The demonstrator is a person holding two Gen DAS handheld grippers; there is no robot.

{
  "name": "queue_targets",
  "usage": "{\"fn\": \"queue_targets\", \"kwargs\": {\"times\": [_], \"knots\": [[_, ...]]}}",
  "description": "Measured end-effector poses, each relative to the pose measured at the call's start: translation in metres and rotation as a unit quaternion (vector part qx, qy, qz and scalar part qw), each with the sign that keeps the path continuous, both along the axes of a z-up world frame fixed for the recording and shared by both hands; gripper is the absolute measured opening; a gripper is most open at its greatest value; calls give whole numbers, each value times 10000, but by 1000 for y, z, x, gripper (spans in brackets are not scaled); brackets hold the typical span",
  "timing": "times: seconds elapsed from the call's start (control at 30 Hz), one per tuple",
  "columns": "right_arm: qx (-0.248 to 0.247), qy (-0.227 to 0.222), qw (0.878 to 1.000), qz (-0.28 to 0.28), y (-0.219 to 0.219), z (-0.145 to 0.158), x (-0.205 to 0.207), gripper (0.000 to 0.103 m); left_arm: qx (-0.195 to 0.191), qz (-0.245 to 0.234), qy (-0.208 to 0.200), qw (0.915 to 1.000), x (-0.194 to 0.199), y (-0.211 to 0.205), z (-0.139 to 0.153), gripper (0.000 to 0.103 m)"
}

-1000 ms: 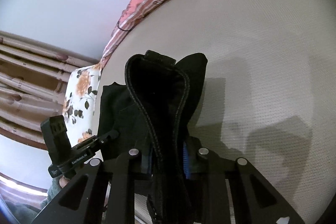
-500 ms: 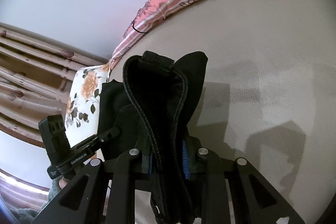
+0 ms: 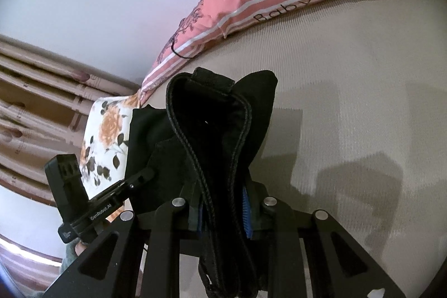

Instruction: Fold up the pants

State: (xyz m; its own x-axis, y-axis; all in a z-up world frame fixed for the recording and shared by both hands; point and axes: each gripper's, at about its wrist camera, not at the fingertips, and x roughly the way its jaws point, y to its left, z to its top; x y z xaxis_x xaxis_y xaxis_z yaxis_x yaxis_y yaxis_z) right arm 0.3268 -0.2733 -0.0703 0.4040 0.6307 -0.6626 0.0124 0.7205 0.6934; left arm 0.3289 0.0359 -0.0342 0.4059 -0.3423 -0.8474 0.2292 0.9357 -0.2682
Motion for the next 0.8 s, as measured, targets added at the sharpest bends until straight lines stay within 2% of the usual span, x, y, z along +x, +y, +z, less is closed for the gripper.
{"fn": "queue_targets", "kwargs": {"times": [0.07, 0.2, 0.27, 0.33, 0.43, 0.5, 0.6, 0.7, 0.8], "knots": [[-30, 32, 10000, -71, 0, -7, 6, 20, 61, 15, -19, 10000, 7, -1, -7, 16], [-555, 50, 9983, -174, 0, -21, 8, 20, 269, 44, 75, 9996, 15, 0, -30, 17], [-679, 104, 9973, -263, -2, -30, 7, 24, 242, 74, 118, 9996, 15, 5, -43, 21], [-917, 71, 9953, -294, 0, -34, 5, 29, 224, 135, 92, 9996, 14, 9, -53, 35], [-1321, 30, 9906, -361, 5, -35, 2, 43, 266, 224, 12, 9994, 12, 13, -59, 44], [-1383, 25, 9897, -382, 5, -35, -1, 43, 311, 255, -46, 9992, 9, 14, -58, 48], [-1456, 81, 9884, -414, 5, -34, -8, 44, 570, 317, -100, 9978, 1, 13, -56, 59], [-1813, -13, 9828, -344, 11, -29, -23, 49, 883, 450, -211, 9949, -15, 14, -50, 69], [-2030, -124, 9785, -343, 16, -24, -40, 49, 1164, 574, -305, 9911, -33, 17, -44, 70]]}}
